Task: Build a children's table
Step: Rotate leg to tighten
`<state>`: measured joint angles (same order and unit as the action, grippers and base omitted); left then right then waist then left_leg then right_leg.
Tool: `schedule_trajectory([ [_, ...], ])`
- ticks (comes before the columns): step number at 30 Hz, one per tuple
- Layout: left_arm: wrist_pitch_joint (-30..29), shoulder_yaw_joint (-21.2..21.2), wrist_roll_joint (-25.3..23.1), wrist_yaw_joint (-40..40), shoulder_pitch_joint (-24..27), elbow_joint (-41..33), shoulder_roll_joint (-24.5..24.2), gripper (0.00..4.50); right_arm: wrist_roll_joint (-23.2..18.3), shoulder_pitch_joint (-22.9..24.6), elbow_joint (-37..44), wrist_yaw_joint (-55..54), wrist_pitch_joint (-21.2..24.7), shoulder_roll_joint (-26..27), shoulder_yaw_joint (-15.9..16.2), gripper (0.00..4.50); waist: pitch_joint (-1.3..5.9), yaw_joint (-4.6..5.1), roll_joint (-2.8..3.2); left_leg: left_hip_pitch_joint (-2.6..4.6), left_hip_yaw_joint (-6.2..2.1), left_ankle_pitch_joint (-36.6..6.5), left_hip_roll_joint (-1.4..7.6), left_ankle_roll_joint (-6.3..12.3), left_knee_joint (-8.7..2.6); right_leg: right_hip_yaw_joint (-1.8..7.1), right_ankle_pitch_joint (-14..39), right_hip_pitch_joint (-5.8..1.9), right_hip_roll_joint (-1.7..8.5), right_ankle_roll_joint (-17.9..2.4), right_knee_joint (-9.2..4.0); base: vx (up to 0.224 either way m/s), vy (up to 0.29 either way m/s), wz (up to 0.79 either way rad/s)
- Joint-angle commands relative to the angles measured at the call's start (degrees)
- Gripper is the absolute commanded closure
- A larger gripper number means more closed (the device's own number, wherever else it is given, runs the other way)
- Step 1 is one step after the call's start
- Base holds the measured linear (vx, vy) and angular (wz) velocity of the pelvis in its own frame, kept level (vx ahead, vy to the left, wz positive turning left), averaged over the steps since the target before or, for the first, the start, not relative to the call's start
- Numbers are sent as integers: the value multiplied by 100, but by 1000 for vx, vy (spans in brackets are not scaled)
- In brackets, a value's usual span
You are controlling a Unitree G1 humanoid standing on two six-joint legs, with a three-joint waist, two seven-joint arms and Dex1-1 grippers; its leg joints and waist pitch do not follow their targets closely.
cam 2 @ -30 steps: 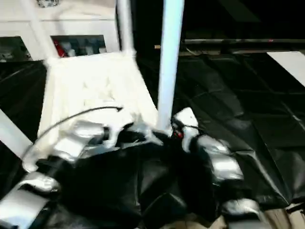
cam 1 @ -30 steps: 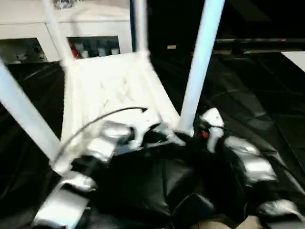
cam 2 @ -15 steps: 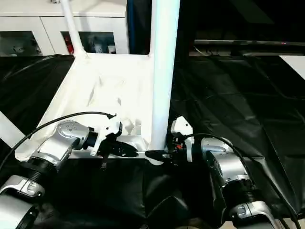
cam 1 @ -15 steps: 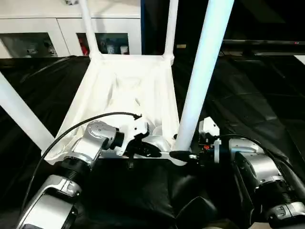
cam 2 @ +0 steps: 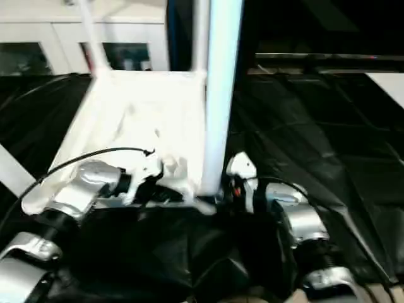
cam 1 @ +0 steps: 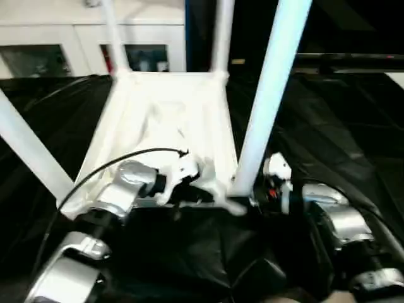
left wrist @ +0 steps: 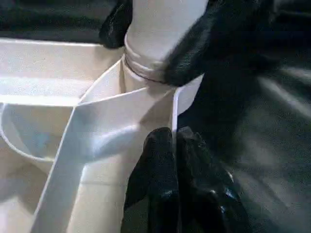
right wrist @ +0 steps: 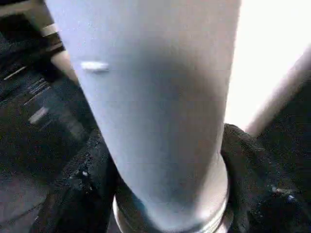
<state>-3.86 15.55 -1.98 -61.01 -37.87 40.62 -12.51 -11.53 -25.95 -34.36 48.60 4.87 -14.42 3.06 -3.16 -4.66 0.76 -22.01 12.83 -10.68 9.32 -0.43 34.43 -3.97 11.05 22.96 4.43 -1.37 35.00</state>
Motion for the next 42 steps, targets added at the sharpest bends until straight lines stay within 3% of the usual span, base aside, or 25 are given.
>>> schedule_trajectory([
  [1, 54, -168, 31, 908, -216, 148, 493, 450, 151, -83, -425, -1251, 181, 323, -197, 185, 354, 14, -77, 155, -309, -1274, 453, 56, -427, 319, 1862, -226, 565, -1090, -535, 0, 0, 0],
  [3, -75, -184, -25, 1310, -302, 283, 695, 450, 270, -132, -574, -1766, 135, 479, -214, 185, 352, 38, -80, 174, -300, -1282, 451, 21, -425, 324, 1860, -209, 548, -1065, -546, 0, 0, 0],
  [6, -147, -227, -57, 1799, -454, 527, 1014, 450, 357, -201, -706, -2239, 33, 833, -198, 185, 377, 44, -61, 145, -294, -1098, 433, 132, -414, 322, 1505, -230, 539, -1082, -518, 0, 0, 0],
  [11, -60, -240, -89, 1885, -551, 680, 1129, 450, 637, -229, -700, -2307, -183, 995, 11, 185, 388, 40, -58, 118, -276, -893, 425, 361, -392, 317, 966, -257, 535, -1199, -472, 0, 0, 0],
  [12, 17, -208, -138, 1796, -578, 724, 1087, 450, 573, -202, -624, -2064, -371, 993, 33, 185, 375, 35, -55, 128, -274, -1013, 422, 368, -392, 316, 1183, -252, 549, -1181, -507, 0, 0, 0],
  [13, 65, -184, -150, 1723, -575, 721, 1056, 450, 443, -188, -576, -1887, -340, 992, -15, 115, 372, 37, -58, 131, -276, -1067, 420, 355, -391, 317, 1308, -252, 551, -1156, -520, 0, 0, 0],
  [15, 119, -152, -150, 1623, -554, 697, 1013, 450, 278, -177, -519, -1708, -273, 984, -70, 115, 370, 27, -61, 128, -287, -1111, 427, 352, -399, 319, 1512, -262, 555, -1091, -536, 0, 0, 0],
  [18, 255, -72, -159, 1368, -494, 650, 875, 450, 219, -143, -381, -1245, -315, 791, 19, 82, 384, 19, -75, 118, -286, -997, 443, 413, -400, 316, 1235, -267, 538, -1124, -491, 0, 0, 0],
  [24, 355, -118, -1, 665, -369, 491, 540, 450, 244, -32, -76, -12, -433, 129, 279, 82, 362, -24, -92, 108, -282, -1025, 456, 471, -392, 309, 1457, -272, 548, -1102, -509, 0, 0, 0],
  [29, 518, 32, 190, -516, -139, 97, 76, 450, 33, 124, 394, 1180, -290, -392, 450, 82, 361, -59, -117, 109, -270, -1037, 479, 482, -396, 308, 1517, -258, 545, -1101, -492, 0, 0, 0],
  [33, 472, 72, 343, -1233, -17, -115, -268, 450, 57, 231, 623, 1908, -210, -760, 737, 82, 371, -81, -84, 126, -264, -979, 504, 493, -397, 308, 1235, -232, 533, -1209, -444, 0, 0, 0],
  [37, 399, 70, 389, -1577, 58, -262, -445, 450, 185, 212, 540, 1971, -330, -813, 773, 82, 366, -92, -89, 132, -261, -1037, 508, 378, -408, 317, 1131, -226, 547, -1325, -424, 0, 0, 0],
  [42, 301, 100, 460, -1731, 126, -418, -509, 450, 167, 207, 571, 1952, -293, -749, 779, 95, 360, -82, -103, 134, -264, -1048, 498, 320, -409, 322, 1244, -236, 552, -1300, -437, 0, 0, 0],
])
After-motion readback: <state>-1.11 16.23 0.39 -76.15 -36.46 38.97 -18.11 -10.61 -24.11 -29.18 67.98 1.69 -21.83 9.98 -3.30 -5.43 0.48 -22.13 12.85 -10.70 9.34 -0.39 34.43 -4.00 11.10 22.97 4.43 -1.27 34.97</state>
